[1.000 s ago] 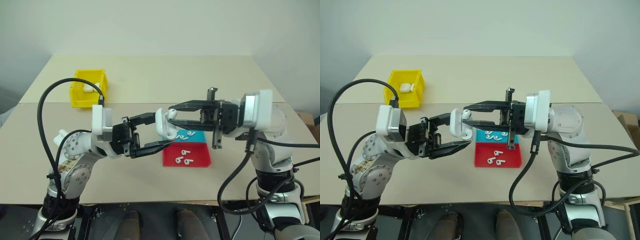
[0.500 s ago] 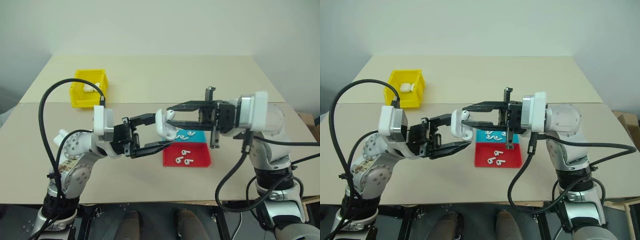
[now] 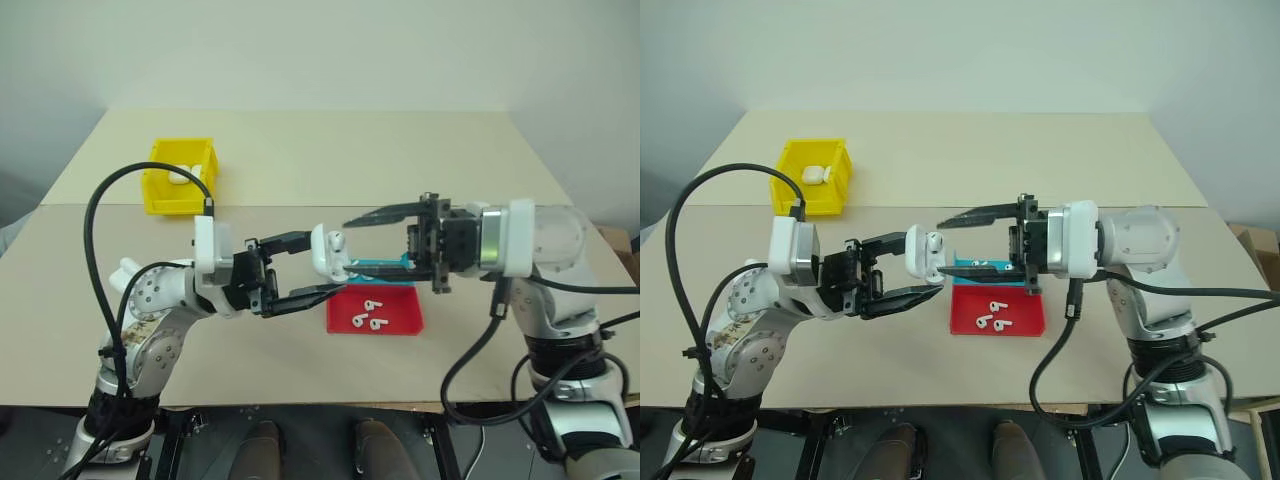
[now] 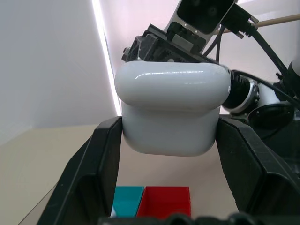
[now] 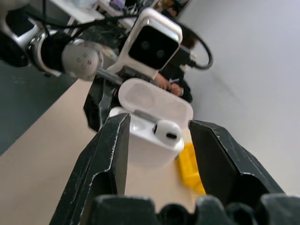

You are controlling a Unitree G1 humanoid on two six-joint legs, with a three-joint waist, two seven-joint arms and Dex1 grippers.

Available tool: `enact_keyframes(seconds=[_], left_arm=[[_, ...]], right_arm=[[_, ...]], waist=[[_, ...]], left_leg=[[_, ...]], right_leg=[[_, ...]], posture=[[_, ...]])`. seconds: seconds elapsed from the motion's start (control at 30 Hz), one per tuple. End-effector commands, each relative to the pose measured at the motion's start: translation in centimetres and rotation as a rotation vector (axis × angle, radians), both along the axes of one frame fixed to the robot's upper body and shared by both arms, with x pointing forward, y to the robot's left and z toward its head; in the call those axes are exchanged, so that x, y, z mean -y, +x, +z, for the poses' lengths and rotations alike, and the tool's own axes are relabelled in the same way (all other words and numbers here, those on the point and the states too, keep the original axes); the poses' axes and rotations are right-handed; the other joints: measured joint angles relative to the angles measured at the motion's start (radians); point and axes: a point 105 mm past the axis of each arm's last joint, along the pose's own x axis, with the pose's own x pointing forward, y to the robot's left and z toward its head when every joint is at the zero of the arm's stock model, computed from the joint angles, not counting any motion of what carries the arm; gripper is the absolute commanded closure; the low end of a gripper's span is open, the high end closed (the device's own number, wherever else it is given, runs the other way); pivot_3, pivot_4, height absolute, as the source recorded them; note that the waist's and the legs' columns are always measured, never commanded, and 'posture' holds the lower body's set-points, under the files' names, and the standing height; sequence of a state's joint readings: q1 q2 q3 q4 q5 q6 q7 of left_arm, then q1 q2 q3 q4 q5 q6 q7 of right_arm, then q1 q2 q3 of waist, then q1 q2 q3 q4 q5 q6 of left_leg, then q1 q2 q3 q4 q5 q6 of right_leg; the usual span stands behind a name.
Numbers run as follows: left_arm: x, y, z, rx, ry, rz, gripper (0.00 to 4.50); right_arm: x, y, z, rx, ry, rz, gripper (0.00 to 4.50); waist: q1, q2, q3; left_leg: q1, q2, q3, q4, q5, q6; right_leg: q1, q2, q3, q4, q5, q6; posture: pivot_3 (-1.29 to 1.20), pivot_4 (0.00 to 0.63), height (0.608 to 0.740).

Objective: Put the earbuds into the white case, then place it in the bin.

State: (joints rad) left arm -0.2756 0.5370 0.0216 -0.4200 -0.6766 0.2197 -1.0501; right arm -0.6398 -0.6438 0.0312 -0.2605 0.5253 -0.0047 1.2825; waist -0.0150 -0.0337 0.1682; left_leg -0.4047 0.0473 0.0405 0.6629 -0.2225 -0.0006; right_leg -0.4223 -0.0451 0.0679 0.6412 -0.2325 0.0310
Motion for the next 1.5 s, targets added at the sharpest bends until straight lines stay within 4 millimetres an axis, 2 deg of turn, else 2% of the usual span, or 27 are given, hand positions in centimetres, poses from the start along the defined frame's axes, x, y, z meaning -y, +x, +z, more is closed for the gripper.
enact_keyframes(seconds=[0.03, 0.13, 0.2, 0.3, 0.4, 0.6, 0.9, 1.17, 1.5], left_arm=[[-1.7, 0.0, -2.4, 0.0, 0.071, 0.051, 1.71], [-2.4, -0.4, -4.8, -0.017, 0.13, 0.062, 1.71], [-2.9, -0.6, -6.2, -0.018, 0.177, 0.074, 1.71], [-3.3, -0.7, -7.7, 0.02, 0.234, 0.072, 1.71], [-3.2, -0.8, -8.3, 0.028, 0.248, 0.074, 1.71], [-2.6, -0.7, -8.4, 0.045, 0.252, 0.071, 1.71], [-2.1, -0.6, -8.1, 0.069, 0.244, 0.082, 1.71], [-1.9, -1.4, -8.3, 0.083, 0.249, 0.09, 1.71], [-2.2, -1.3, -8.4, 0.083, 0.258, 0.107, 1.71]], right_arm=[[2.0, 2.3, 0.6, -0.036, -0.163, -0.158, 1.99], [2.9, 4.5, -0.4, -0.06, -0.339, -0.256, 1.99], [3.1, 6.4, -1.8, -0.073, -0.529, -0.326, 1.99], [3.0, 8.5, -3.1, -0.043, -0.716, -0.372, 1.99], [2.6, 10.8, -5.0, 0.026, -0.928, -0.416, 1.99], [2.5, 12.6, -7.4, 0.149, -1.175, -0.376, 1.99], [1.0, 13.4, -8.6, 0.199, -1.233, -0.27, 1.99], [0.8, 14.0, -10.3, 0.225, -1.268, -0.231, 1.99], [0.6, 14.6, -11.0, 0.245, -1.287, -0.229, 1.99]], waist=[[-0.003, 0.0, 0.0], [-0.009, 0.0, 0.0], [-0.013, 0.0, 0.0], [-0.015, 0.001, 0.0], [-0.016, 0.001, 0.0], [-0.006, 0.001, 0.0], [-0.007, 0.001, 0.0], [-0.011, 0.001, 0.001], [-0.026, 0.001, 0.001]], left_leg=[[0.0, 0.0, 0.0, 0.0, 0.0, 0.0], [0.002, 0.001, 0.003, 0.0, 0.0, 0.0], [0.002, 0.002, 0.003, 0.0, 0.0, 0.0], [0.002, 0.002, 0.005, 0.0, 0.0, 0.0], [0.001, 0.002, 0.005, 0.0, 0.0, 0.0], [-0.003, 0.002, 0.006, -0.002, -0.001, 0.001], [-0.002, 0.003, 0.007, -0.002, -0.001, 0.001], [-0.001, 0.003, 0.007, -0.002, -0.001, 0.001], [-0.001, 0.003, 0.006, -0.002, -0.001, 0.001]], right_leg=[[0.0, 0.0, 0.0, 0.0, 0.0, -0.001], [-0.001, 0.001, 0.001, 0.001, -0.001, -0.002], [-0.001, 0.002, 0.001, 0.001, -0.001, -0.003], [-0.002, 0.002, 0.002, 0.002, -0.001, -0.004], [-0.003, 0.001, 0.002, 0.001, -0.001, -0.004], [-0.007, 0.001, 0.001, 0.001, 0.0, -0.004], [-0.007, 0.001, 0.002, 0.004, 0.0, -0.005], [-0.007, 0.001, 0.002, 0.005, 0.0, -0.005], [-0.007, 0.001, 0.002, 0.006, 0.0, -0.005]], posture=[[0.0, 0.15, 0.74], [0.0, 0.15, 0.74], [0.0, 0.15, 0.74], [0.0, 0.15, 0.74], [0.0, 0.15, 0.74], [0.0, 0.15, 0.74], [0.0, 0.15, 0.74], [0.0, 0.15, 0.74], [0.0, 0.15, 0.74]])
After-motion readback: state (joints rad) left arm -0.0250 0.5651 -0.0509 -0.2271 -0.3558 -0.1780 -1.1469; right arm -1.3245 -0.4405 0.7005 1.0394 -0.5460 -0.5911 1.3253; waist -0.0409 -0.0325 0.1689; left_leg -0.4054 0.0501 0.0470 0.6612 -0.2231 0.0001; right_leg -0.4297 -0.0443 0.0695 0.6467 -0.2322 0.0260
